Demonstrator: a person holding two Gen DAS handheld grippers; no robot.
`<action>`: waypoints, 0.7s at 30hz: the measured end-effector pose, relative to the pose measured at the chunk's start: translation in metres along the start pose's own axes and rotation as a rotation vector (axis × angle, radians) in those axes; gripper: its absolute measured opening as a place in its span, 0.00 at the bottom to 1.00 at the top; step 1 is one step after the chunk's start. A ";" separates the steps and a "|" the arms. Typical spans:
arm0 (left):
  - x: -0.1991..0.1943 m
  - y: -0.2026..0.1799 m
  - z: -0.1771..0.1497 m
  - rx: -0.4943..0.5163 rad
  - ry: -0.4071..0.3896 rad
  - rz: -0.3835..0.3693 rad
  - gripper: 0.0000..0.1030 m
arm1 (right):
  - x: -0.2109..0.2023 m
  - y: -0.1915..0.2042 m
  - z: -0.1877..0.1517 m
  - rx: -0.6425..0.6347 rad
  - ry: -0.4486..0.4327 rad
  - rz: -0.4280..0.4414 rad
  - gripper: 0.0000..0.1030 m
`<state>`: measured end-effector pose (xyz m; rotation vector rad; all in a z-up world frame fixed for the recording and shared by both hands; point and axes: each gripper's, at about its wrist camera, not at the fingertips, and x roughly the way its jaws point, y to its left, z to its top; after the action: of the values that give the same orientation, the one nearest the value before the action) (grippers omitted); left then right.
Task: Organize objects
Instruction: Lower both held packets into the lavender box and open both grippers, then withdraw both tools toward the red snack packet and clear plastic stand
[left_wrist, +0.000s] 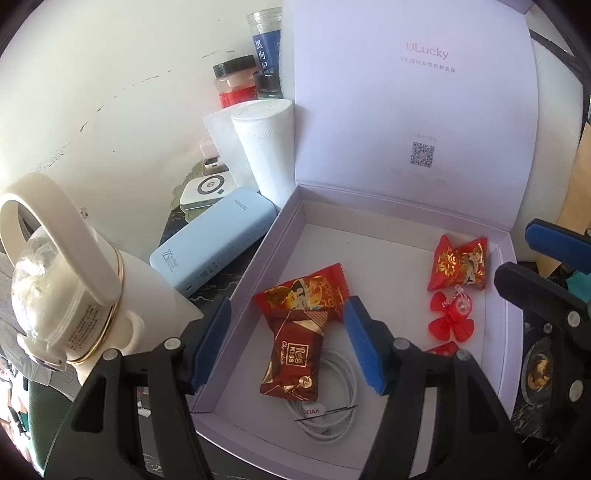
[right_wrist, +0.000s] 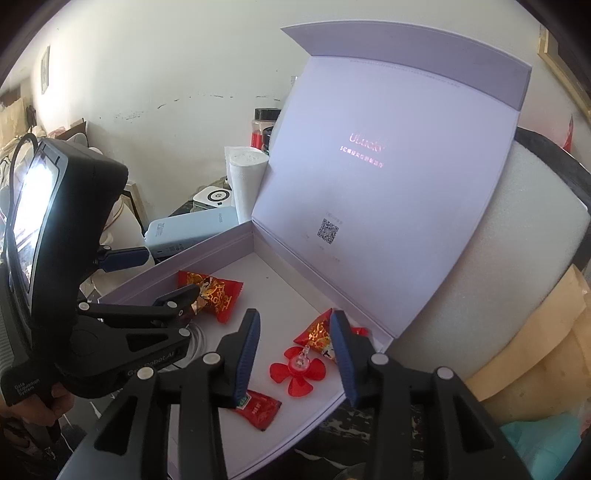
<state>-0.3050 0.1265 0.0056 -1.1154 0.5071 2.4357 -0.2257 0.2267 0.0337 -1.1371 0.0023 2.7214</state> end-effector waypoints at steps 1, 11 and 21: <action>-0.002 0.001 0.001 -0.003 0.000 0.001 0.61 | -0.002 -0.001 0.001 0.002 -0.003 0.000 0.38; -0.037 0.010 -0.002 -0.059 -0.012 -0.042 0.61 | -0.036 0.001 0.004 -0.002 -0.051 0.007 0.45; -0.082 0.016 -0.009 -0.075 -0.059 -0.029 0.63 | -0.076 0.005 -0.002 -0.004 -0.093 0.015 0.45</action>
<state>-0.2582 0.0909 0.0659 -1.0695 0.3818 2.4721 -0.1726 0.2083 0.0859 -1.0142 -0.0077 2.7862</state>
